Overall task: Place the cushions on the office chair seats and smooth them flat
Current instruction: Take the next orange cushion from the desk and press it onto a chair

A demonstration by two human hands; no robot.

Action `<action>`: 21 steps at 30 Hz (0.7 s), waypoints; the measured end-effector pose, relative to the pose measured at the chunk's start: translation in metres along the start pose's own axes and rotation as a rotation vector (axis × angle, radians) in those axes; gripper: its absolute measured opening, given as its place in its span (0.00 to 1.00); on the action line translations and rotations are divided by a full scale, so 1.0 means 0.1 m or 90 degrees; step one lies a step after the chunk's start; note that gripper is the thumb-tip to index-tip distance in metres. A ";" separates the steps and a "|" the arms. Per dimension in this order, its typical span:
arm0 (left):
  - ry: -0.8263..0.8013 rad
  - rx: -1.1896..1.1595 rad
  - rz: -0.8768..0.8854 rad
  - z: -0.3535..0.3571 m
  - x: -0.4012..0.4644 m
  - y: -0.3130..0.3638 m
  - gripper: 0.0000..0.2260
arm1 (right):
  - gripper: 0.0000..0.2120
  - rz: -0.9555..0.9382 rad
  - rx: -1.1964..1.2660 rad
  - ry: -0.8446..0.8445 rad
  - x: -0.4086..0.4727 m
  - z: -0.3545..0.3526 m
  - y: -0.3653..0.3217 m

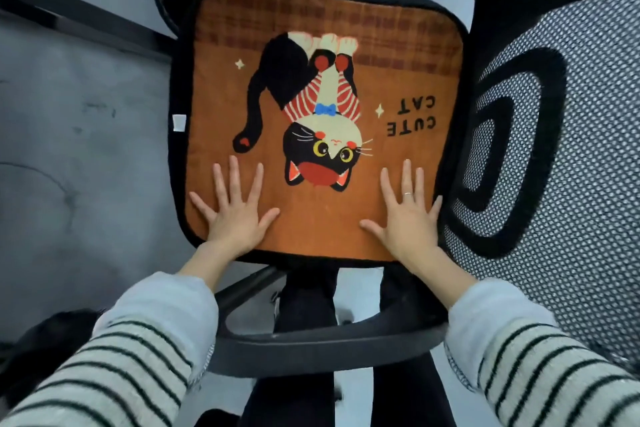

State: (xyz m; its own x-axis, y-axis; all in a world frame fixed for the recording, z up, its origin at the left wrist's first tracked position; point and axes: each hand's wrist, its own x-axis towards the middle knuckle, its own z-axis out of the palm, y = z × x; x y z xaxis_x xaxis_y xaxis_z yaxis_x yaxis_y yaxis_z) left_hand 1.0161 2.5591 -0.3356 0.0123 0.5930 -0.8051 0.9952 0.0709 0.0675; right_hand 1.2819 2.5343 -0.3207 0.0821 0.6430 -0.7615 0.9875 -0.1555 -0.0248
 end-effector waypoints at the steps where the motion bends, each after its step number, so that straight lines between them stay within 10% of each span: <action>1: -0.010 0.004 -0.008 0.01 0.02 0.03 0.35 | 0.45 0.002 -0.015 -0.013 0.03 0.00 -0.04; 21: -0.021 -0.044 -0.039 0.44 -0.53 0.86 0.36 | 0.45 -0.024 0.044 -0.105 -0.38 0.24 -0.38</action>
State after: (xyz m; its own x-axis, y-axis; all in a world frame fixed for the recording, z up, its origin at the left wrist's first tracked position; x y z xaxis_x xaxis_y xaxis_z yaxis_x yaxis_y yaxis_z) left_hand 1.1053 2.4983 -0.3134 -0.0447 0.5596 -0.8276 0.9850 0.1627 0.0568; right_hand 1.2379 2.4985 -0.3064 0.0163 0.5186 -0.8548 0.9776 -0.1878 -0.0954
